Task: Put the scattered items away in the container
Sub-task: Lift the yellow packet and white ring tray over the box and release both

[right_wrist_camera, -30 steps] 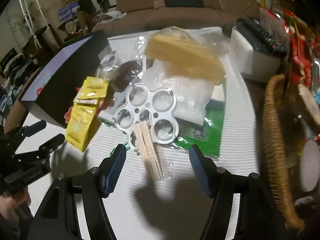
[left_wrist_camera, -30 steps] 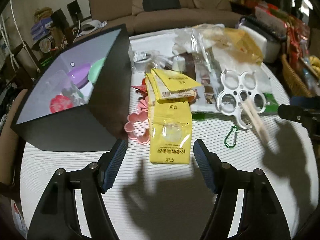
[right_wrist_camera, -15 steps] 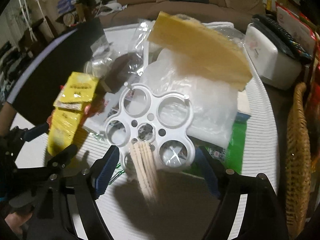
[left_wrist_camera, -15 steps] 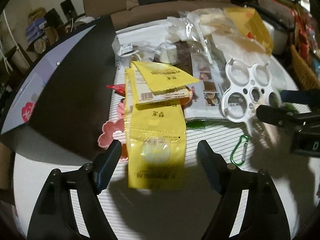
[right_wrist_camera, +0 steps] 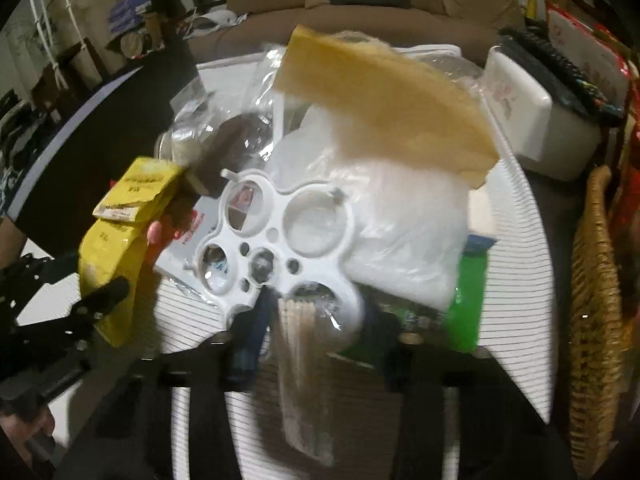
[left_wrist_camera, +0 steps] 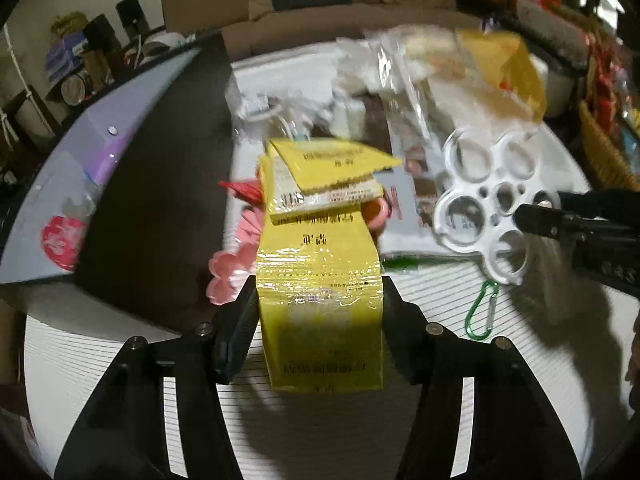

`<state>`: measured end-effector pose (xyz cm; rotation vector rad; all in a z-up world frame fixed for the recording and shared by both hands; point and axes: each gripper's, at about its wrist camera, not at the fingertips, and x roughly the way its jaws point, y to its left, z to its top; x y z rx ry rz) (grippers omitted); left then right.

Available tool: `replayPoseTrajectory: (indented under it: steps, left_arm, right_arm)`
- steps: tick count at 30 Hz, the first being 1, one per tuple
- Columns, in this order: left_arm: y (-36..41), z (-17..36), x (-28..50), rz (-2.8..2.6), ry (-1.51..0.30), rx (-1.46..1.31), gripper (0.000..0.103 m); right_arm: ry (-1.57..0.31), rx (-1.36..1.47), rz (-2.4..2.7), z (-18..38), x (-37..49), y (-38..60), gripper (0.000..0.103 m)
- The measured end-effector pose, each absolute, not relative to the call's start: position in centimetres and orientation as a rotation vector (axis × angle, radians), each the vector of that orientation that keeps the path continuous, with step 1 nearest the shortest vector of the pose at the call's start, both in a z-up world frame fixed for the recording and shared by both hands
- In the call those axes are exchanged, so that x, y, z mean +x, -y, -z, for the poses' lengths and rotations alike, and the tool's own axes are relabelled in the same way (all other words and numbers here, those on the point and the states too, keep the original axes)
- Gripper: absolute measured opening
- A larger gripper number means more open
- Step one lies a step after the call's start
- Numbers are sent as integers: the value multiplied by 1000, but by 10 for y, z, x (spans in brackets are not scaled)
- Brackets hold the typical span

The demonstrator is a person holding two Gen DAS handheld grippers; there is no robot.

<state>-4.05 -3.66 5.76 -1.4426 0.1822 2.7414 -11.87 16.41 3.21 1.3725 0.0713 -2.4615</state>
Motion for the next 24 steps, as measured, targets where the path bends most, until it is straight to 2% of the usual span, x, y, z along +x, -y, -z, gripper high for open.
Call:
replayPoseTrajectory:
  steps: [5, 6, 7, 17, 24]
  left_arm:
    - [46, -107, -29, -2759, -75, -1344, 54]
    - [48, -120, -25, -2763, -56, -1319, 54]
    - [50, -133, -22, -2771, -43, -1293, 54]
    - [78, -244, 4, -2864, -53, -1112, 54]
    - [105, -331, 18, -2946, -98, -998, 54]
  right_arm:
    - [-96, 1350, 2473, -53, -106, -170, 35]
    - [-86, 1344, 2475, -58, -103, -171, 23]
    - [-78, 1340, 2477, -62, -101, -171, 16]
    - [-71, 1203, 2519, -133, -75, -155, 15]
    - [-134, 1082, 2545, -196, -59, -133, 15]
